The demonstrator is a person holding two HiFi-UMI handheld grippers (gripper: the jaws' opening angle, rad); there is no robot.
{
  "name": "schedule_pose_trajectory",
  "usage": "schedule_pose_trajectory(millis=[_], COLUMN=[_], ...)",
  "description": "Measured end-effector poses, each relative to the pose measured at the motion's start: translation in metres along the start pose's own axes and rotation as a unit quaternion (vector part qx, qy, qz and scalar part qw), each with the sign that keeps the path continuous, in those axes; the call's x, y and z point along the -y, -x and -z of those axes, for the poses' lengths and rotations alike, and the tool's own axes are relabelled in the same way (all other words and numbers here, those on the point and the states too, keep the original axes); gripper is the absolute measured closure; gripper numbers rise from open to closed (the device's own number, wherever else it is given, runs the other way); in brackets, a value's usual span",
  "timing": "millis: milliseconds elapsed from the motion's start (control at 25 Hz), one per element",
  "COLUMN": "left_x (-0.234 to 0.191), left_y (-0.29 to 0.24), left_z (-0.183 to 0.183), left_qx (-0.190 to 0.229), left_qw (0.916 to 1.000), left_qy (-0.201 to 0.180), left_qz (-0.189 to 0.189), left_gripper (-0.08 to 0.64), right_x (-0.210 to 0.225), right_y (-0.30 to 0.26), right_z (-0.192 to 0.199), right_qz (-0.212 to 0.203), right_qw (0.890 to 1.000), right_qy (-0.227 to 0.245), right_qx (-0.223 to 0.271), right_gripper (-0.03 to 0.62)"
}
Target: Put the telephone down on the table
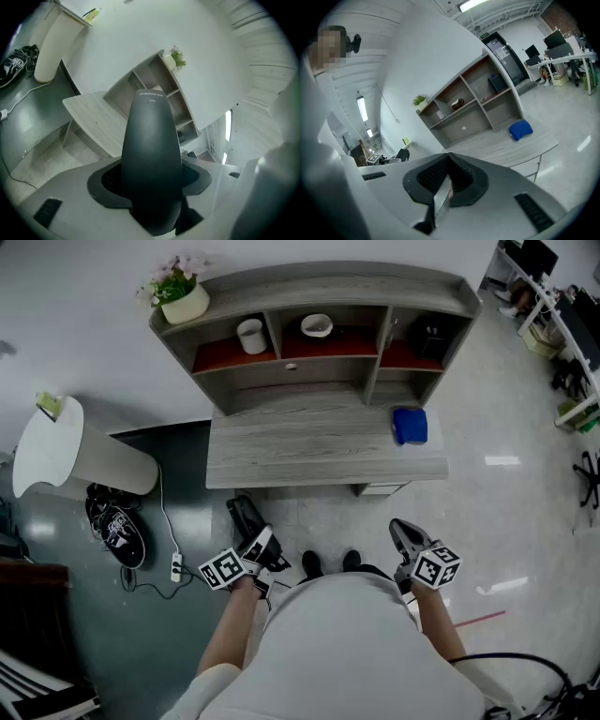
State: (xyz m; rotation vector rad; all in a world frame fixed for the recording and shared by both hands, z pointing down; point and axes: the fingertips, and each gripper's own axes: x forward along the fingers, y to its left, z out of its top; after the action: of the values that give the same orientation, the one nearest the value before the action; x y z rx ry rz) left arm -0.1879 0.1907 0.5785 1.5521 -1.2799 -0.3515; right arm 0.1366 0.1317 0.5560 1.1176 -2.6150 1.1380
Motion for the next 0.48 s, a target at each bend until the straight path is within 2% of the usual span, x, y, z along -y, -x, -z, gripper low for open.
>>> schedule_pose_trajectory(millis=[480], left_x=[-0.0001], left_y=[0.0028], left_z=[0.0005], left_qx=[0.009], left_qw=[0.9999], left_qy=[0.006], left_qz=[-0.005], left_gripper=[0.272], right_x=[0.0020], right_y=[0.0001], right_z=[-0.0019], right_qz=[-0.003], right_qw=[1.000], right_qy=[0.001], right_qx=[-0.002], right_gripper=[0.575])
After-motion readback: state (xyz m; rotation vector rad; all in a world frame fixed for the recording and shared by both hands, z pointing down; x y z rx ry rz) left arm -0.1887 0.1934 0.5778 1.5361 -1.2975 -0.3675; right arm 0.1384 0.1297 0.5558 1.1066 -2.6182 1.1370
